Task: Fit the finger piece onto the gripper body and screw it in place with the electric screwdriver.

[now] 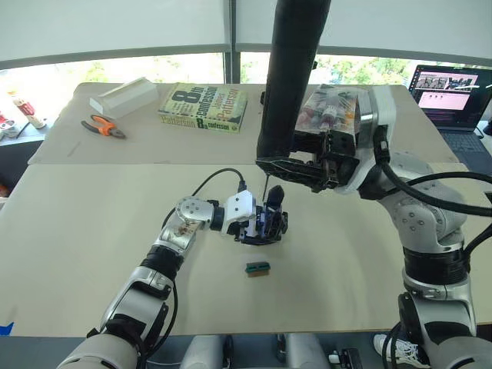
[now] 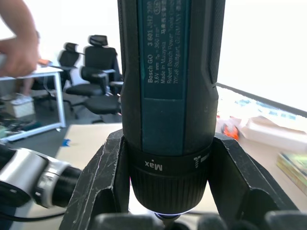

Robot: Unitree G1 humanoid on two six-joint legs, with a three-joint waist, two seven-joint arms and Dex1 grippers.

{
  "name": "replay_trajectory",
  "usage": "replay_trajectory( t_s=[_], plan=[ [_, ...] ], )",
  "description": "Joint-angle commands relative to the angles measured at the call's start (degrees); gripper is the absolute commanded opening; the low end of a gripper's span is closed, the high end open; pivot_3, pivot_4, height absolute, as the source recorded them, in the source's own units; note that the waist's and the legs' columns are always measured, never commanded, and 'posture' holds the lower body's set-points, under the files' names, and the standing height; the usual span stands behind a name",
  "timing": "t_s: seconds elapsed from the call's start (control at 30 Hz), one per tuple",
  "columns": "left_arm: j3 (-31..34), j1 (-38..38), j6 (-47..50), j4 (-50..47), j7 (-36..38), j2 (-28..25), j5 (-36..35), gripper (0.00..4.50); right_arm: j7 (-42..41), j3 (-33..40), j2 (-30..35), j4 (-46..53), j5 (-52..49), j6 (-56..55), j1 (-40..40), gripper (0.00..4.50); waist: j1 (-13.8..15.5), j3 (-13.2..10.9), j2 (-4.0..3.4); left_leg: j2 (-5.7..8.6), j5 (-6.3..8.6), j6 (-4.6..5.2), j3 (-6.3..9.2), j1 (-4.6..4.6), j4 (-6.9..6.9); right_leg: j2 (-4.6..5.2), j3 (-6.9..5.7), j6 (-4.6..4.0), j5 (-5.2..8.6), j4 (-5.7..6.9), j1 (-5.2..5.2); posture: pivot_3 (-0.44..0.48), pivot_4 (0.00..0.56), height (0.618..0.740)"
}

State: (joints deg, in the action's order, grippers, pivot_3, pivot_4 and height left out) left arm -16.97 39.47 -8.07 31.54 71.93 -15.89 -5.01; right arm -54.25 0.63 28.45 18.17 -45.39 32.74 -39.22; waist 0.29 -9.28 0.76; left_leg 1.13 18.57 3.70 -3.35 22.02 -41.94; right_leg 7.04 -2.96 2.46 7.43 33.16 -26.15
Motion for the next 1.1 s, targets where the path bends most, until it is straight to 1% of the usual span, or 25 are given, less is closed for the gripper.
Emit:
replay_trajectory(
  t_s=[0.03, 0.1, 0.13, 0.17, 0.2, 0.33, 0.4, 0.5, 0.6, 0.7, 0.73, 0.83, 1.0, 1.1],
  plan=[
    [-0.65, -0.92, 1.91, 0.04, -0.38, -0.45, 0.96, 2.83, -0.22, 1.56, 0.12, 2.94, -1.51, -0.81, -0.10, 1.89, 0.02, 0.00, 0.00, 0.00, 0.02, 0.03, -0.01, 0.01, -0.01, 0.00, 0.00, 0.00, 0.00, 0.00, 0.01, 0.000, 0.150, 0.740],
    [-0.10, -0.74, 3.28, -0.43, -0.73, -0.90, 0.66, 2.83, -0.91, 1.52, 0.43, 3.64, -1.60, -1.06, -0.08, 1.89, -0.01, 0.00, 0.00, 0.00, 0.03, 0.06, -0.01, 0.01, -0.03, 0.01, 0.02, 0.00, 0.00, -0.01, 0.02, 0.000, 0.150, 0.740],
    [0.24, -0.77, 3.92, -1.03, -0.71, -1.44, 0.45, 3.91, -1.20, 1.64, 0.65, 4.12, -2.01, -0.90, -0.29, 1.89, -0.10, 0.00, 0.00, -0.01, 0.03, 0.07, -0.01, 0.00, -0.03, 0.01, 0.02, 0.00, 0.00, 0.00, 0.02, 0.000, 0.150, 0.740],
    [0.58, -0.87, 4.44, -1.72, -0.66, -1.91, 0.24, 4.32, -1.34, 1.79, 0.80, 4.45, -2.44, -0.64, -0.56, 1.89, -0.28, -0.01, 0.00, -0.01, 0.03, 0.07, -0.01, 0.00, -0.03, 0.01, 0.03, 0.00, 0.00, 0.01, 0.02, 0.000, 0.150, 0.740],
    [1.12, -1.23, 5.41, -3.21, -0.45, -2.66, -0.35, 4.50, -1.40, 2.09, 0.97, 4.75, -3.20, -0.16, -1.01, 1.89, -0.41, 0.00, 0.00, -0.01, 0.03, 0.06, -0.01, 0.01, -0.02, 0.00, 0.02, 0.00, 0.00, 0.02, -0.01, 0.000, 0.150, 0.740],
    [3.05, -3.51, 9.07, -10.88, 0.48, -6.50, -2.98, 4.50, -2.23, 2.80, 1.99, 5.13, -5.80, 1.21, -2.25, 1.89, -0.69, -0.02, 0.00, -0.08, 0.00, 0.01, 0.01, 0.03, -0.02, -0.03, 0.01, 0.01, 0.00, 0.05, -0.06, 0.000, 0.150, 0.740],
    [5.38, -6.37, 12.01, -17.86, 1.69, -10.66, -5.59, 4.50, -3.90, 3.09, 2.83, 4.85, -7.31, 1.85, -2.63, 1.89, -0.78, -0.02, 0.00, -0.09, 0.01, 0.02, 0.02, 0.03, -0.02, -0.02, 0.02, 0.01, 0.00, 0.04, -0.05, 0.000, 0.150, 0.740],
    [8.56, -11.67, 16.08, -27.95, 3.37, -16.81, -9.48, 4.50, -6.87, 3.02, 3.90, 4.14, -8.84, 2.57, -2.51, 1.89, -1.11, -0.03, -0.01, -0.10, 0.02, 0.03, 0.01, 0.02, -0.01, 0.00, 0.05, 0.01, 0.01, 0.02, -0.06, 0.000, 0.150, 0.740],
    [9.45, -17.94, 18.36, -37.05, 5.02, -21.56, -12.47, 4.50, -9.52, 2.49, 4.68, 4.59, -9.83, 2.81, -0.99, 1.89, -1.07, -0.04, -0.03, -0.10, 0.02, 0.02, 0.01, 0.01, 0.04, 0.01, 0.07, 0.03, 0.02, 0.02, -0.09, 0.000, 0.150, 0.740],
    [8.86, -23.78, 18.98, -43.42, 4.80, -24.08, -13.21, 4.50, -11.30, 1.44, 4.72, 6.04, -9.62, 2.10, 1.30, 1.89, -0.66, -0.05, -0.04, -0.07, 0.02, 0.02, 0.03, 0.01, 0.04, 0.05, 0.05, 0.04, 0.04, 0.00, -0.06, 0.000, 0.150, 0.740],
    [8.49, -25.05, 19.10, -44.60, 4.28, -24.26, -13.08, 4.50, -11.58, 1.21, 4.60, 6.51, -9.48, 1.94, 1.95, 1.89, -0.51, -0.05, -0.04, -0.07, 0.02, 0.02, 0.02, 0.02, 0.04, 0.05, 0.06, 0.04, 0.04, -0.02, -0.06, 0.000, 0.150, 0.740],
    [5.77, -26.97, 18.04, -45.29, 1.42, -22.50, -10.69, 4.50, -12.77, -0.83, 3.73, 7.97, -7.26, 0.15, 4.69, 1.89, 0.03, -0.05, -0.04, -0.03, 0.02, 0.02, 0.02, 0.01, 0.02, 0.07, 0.06, 0.03, 0.04, 0.00, -0.03, 0.000, 0.150, 0.740],
    [1.02, -26.09, 17.66, -43.42, -1.55, -18.74, -7.78, 4.50, -15.38, -5.25, 2.61, 7.26, -0.29, -5.28, 7.56, 1.89, 0.22, -0.05, -0.04, 0.02, -0.04, -0.08, 0.00, -0.13, 0.02, 0.07, 0.10, 0.01, 0.03, 0.02, 0.00, 0.000, 0.150, 0.740],
    [-1.74, -24.52, 16.49, -40.38, -3.37, -16.02, -5.32, 4.50, -14.87, -6.89, 1.52, 6.49, 2.43, -6.91, 8.46, 1.89, 0.23, -0.05, -0.04, 0.01, -0.08, -0.15, 0.00, -0.21, 0.02, 0.05, 0.10, -0.04, -0.01, 0.06, 0.00, 0.000, 0.150, 0.740]
  ],
)
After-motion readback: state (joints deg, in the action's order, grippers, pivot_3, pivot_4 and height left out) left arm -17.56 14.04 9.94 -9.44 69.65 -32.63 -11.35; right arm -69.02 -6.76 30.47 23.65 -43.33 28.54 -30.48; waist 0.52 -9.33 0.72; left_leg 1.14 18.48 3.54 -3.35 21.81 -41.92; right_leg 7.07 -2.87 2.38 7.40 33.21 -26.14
